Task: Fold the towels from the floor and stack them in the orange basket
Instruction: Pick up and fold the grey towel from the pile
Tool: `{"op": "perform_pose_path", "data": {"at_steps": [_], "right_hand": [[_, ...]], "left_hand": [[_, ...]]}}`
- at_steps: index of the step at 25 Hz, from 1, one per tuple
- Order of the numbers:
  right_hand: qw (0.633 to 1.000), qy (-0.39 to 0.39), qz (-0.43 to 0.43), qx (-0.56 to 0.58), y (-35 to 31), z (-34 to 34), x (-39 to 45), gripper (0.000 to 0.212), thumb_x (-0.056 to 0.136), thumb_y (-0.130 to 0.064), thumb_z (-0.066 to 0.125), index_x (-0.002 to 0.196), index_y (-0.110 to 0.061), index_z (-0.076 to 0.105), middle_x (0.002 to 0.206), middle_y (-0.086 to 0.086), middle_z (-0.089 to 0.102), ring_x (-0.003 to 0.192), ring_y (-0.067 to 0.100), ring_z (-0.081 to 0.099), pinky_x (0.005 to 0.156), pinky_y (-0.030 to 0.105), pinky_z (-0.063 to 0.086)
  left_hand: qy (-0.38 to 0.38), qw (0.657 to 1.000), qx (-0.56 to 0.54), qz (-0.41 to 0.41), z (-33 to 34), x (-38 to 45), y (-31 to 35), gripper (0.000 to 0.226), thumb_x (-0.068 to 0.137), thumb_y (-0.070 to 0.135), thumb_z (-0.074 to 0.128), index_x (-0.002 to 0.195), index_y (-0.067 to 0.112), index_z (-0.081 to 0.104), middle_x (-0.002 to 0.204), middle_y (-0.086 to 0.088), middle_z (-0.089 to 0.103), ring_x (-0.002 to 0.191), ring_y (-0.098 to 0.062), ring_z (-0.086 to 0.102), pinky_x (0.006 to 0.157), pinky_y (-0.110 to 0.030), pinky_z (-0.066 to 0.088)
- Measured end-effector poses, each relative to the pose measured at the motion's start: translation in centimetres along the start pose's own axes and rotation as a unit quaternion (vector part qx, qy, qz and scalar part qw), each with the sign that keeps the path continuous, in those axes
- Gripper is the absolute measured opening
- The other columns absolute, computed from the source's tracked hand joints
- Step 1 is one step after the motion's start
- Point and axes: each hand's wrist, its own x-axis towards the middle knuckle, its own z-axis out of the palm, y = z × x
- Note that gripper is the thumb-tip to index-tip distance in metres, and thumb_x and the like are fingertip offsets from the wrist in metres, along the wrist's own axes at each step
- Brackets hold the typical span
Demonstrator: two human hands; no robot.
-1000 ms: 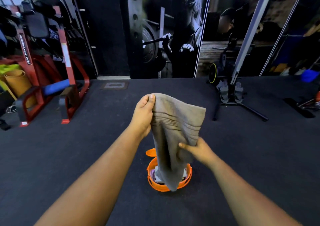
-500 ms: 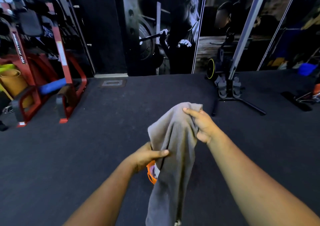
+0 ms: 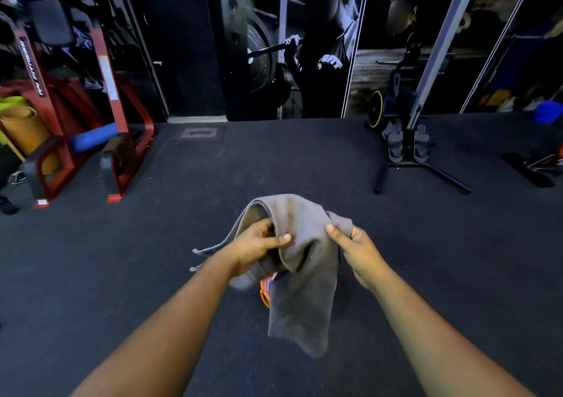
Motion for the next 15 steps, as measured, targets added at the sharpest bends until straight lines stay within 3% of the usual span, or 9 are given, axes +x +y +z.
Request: {"op": "perform_pose_path", "data": {"at_steps": [2, 4, 6, 8, 11, 13, 15], "right_hand": [[1.000, 0.018, 0.008, -0.013, -0.6, 0.1, 0.9, 0.019, 0.103, -0.015, 0.056, 0.115, -0.013, 0.071, 0.106, 0.001, 0.078, 0.101, 0.011, 0.071, 0.078, 0.019, 0.056], [0.996, 0.045, 0.012, -0.076, -1.0, -0.3, 1.3, 0.020, 0.104, -0.023, 0.056, 0.107, -0.015, 0.074, 0.098, 0.001, 0.079, 0.094, 0.012, 0.072, 0.078, 0.024, 0.056], [0.982, 0.088, -0.007, -0.164, -1.5, -1.2, 1.9, 0.022, 0.102, -0.031, 0.060, 0.102, -0.015, 0.075, 0.095, 0.002, 0.079, 0.092, 0.013, 0.072, 0.082, 0.031, 0.056], [0.972, 0.111, -0.031, -0.205, -2.3, -1.6, 2.6, 0.024, 0.101, -0.035, 0.061, 0.097, -0.014, 0.074, 0.088, 0.000, 0.077, 0.086, 0.012, 0.071, 0.079, 0.032, 0.055], [0.987, 0.104, -0.016, -0.125, -3.8, -0.3, 3.4, 0.025, 0.102, -0.031, 0.060, 0.100, -0.009, 0.072, 0.096, 0.007, 0.078, 0.094, 0.022, 0.072, 0.084, 0.038, 0.057], [0.997, 0.073, 0.001, 0.008, -4.9, -0.1, 3.1, 0.020, 0.102, -0.027, 0.059, 0.109, -0.011, 0.069, 0.105, 0.008, 0.077, 0.100, 0.020, 0.072, 0.086, 0.034, 0.059], [0.999, -0.007, 0.030, 0.011, -4.7, -1.5, 2.2, 0.027, 0.096, -0.025, 0.063, 0.121, -0.015, 0.066, 0.114, 0.003, 0.076, 0.107, 0.017, 0.072, 0.090, 0.032, 0.059]], "left_hand": [[0.074, 0.997, 0.012, -0.013, -0.6, 0.4, -1.1, 0.017, 0.100, 0.012, 0.062, 0.113, 0.005, 0.070, 0.105, -0.015, 0.077, 0.106, -0.035, 0.071, 0.087, -0.040, 0.060], [0.171, 0.985, -0.016, -0.005, -1.0, 1.4, -0.3, 0.018, 0.102, 0.014, 0.056, 0.097, 0.012, 0.073, 0.085, -0.009, 0.075, 0.086, -0.031, 0.068, 0.068, -0.032, 0.055], [0.211, 0.974, -0.068, 0.038, -1.4, 2.1, 0.9, 0.019, 0.102, 0.019, 0.054, 0.097, 0.016, 0.072, 0.091, -0.004, 0.075, 0.092, -0.022, 0.066, 0.073, -0.033, 0.052], [0.178, 0.970, -0.148, 0.076, -1.4, 2.0, 1.0, 0.019, 0.104, 0.025, 0.055, 0.109, 0.011, 0.067, 0.103, -0.004, 0.074, 0.099, -0.016, 0.067, 0.085, -0.035, 0.054], [0.071, 0.997, 0.011, 0.031, -0.9, 0.9, -1.8, 0.028, 0.097, 0.030, 0.068, 0.111, 0.006, 0.067, 0.107, -0.010, 0.076, 0.101, -0.022, 0.070, 0.089, -0.041, 0.057], [0.088, 0.995, 0.015, 0.045, -0.5, 1.2, -1.6, 0.024, 0.097, 0.023, 0.068, 0.113, 0.005, 0.069, 0.108, -0.015, 0.076, 0.100, -0.028, 0.070, 0.087, -0.044, 0.055], [0.141, 0.979, -0.121, 0.077, -0.4, 1.9, 0.8, 0.024, 0.100, 0.022, 0.063, 0.118, 0.007, 0.066, 0.106, -0.013, 0.076, 0.095, -0.025, 0.071, 0.081, -0.039, 0.058]]}}
